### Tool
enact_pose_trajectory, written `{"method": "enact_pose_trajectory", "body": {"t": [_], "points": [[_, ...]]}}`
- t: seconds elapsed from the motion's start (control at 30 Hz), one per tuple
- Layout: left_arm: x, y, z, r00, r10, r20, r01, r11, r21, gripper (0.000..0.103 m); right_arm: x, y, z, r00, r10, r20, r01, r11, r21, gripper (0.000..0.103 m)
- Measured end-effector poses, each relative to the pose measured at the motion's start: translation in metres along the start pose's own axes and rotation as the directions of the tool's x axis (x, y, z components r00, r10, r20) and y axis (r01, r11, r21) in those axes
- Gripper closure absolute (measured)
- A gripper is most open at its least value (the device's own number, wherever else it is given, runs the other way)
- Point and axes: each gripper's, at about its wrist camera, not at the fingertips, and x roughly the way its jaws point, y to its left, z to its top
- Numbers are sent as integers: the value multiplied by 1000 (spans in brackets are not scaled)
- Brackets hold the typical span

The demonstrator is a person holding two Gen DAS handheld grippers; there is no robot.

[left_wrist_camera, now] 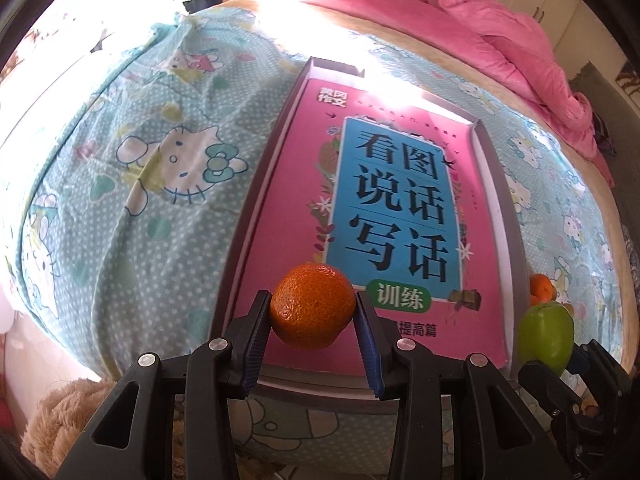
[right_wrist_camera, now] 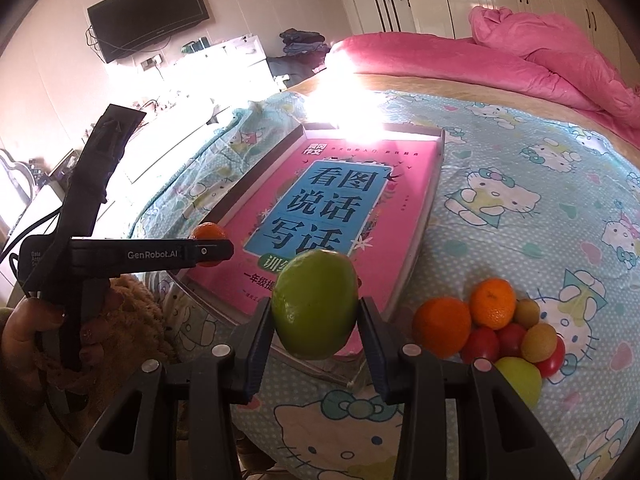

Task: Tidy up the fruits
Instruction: 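Carry the orange with the left tool while the right tool carries the apple onto the workbook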

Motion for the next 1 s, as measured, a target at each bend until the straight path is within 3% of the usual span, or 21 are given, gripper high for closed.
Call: {"method": "enact_pose_trajectory", "body": {"t": [1.0], "points": [[12, 5, 1, 999, 30, -27, -31, 999, -17, 60, 33, 13, -10, 995, -34, -95, 26, 996, -84, 60]]}}
